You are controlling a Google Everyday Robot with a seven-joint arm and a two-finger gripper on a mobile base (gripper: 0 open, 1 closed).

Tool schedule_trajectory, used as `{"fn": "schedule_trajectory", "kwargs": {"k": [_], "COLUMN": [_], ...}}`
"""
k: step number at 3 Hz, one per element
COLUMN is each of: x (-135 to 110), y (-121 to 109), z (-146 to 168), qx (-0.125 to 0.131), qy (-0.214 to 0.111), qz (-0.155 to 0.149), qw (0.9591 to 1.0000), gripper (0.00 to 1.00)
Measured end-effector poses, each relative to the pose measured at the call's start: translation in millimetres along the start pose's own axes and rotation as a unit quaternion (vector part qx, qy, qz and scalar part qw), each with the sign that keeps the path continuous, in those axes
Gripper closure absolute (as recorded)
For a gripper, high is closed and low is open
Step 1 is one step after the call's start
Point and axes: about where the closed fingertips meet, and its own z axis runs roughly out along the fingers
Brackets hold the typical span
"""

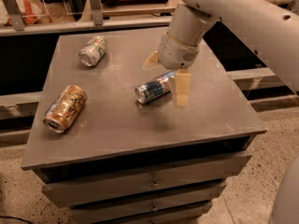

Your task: Move redbull can near orange can

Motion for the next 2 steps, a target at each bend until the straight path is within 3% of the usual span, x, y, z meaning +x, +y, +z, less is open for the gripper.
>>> {"fn": "schedule_trajectory", "kwargs": {"k": [2], "x": [11], "y": [-31], "z": [7], "qx": [-0.011], "qy": [0.007], "qz": [-0.034], "qw": [0.9994], "gripper": [0.00]}}
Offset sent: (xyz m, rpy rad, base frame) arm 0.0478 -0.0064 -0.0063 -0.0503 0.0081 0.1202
